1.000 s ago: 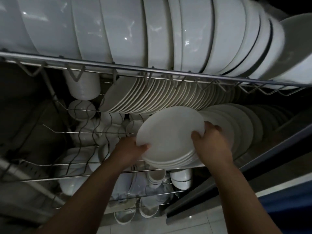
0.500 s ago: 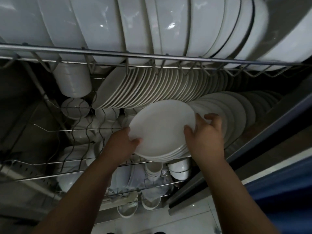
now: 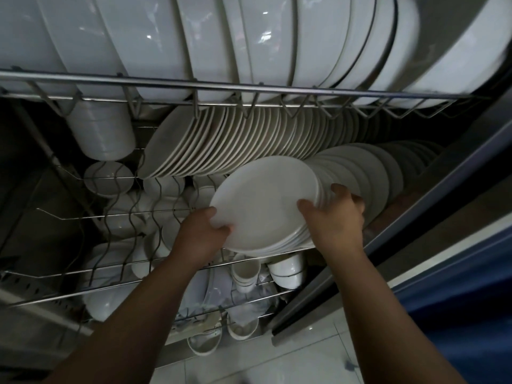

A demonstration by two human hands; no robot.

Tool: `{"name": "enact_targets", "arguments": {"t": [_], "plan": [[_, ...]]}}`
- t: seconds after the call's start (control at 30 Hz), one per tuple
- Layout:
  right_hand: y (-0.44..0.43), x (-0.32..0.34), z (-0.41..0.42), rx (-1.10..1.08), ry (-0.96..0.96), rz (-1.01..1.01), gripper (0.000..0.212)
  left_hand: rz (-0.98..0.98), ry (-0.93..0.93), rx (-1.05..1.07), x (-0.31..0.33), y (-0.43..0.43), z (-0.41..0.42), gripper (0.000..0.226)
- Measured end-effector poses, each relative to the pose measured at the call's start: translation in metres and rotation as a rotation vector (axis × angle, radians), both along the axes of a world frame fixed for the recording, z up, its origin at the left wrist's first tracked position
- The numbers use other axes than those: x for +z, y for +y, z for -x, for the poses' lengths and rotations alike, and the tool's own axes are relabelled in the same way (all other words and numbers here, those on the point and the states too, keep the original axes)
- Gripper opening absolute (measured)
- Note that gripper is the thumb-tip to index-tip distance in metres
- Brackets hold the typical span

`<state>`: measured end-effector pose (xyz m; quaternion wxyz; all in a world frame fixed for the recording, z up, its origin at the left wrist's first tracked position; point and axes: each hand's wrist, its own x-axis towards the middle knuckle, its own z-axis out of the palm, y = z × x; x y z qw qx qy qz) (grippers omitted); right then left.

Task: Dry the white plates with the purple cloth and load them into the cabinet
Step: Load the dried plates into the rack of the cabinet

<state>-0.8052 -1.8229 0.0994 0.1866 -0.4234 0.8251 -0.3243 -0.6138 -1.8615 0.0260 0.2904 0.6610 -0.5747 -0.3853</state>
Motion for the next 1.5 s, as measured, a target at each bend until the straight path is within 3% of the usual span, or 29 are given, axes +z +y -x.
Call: {"name": "enact_targets", "arguments": {"t": [0.13,0.3,0.43,0.67,0.8,0.9,1.1,1.3,1.5], "plan": [[0.0,0.0,0.004,0.009,-0.005,0.043,0.066,-0.014,0.07,0.018,-0.001,0.001,0.007,0.065],[-0.001,0.003,0.008,0.099,0.155,0.057,0.051,-0.029,0.081,-0.031,0.0,0.003,0.018,0.064],[-0.002,0.004,0.008,0.14,0.267,-0.041,0.061,-0.015,-0.002,-0.108,0.001,0.005,0.016,0.051],[0.003,-0.009,-0.01,0.206,0.426,-0.085,0.073,0.013,-0.215,-0.117,-0.006,0.006,-0.007,0.055],[0.004,-0.012,-0.015,0.267,0.491,-0.033,0.074,0.1,-0.332,-0.101,-0.006,0.01,-0.018,0.053],[0.005,-0.011,-0.013,0.29,0.513,0.007,0.071,0.142,-0.312,-0.113,-0.004,0.01,-0.02,0.05],[0.003,-0.004,-0.01,0.345,0.527,0.268,0.046,0.16,-0.236,-0.038,0.001,0.013,-0.029,0.033],[-0.005,0.023,-0.025,0.628,0.521,0.226,0.042,0.158,-0.364,-0.068,0.022,0.03,-0.047,0.014],[-0.009,0.036,-0.064,0.97,0.567,0.081,0.043,0.084,-0.487,0.145,0.044,0.091,-0.082,0.027]]}}
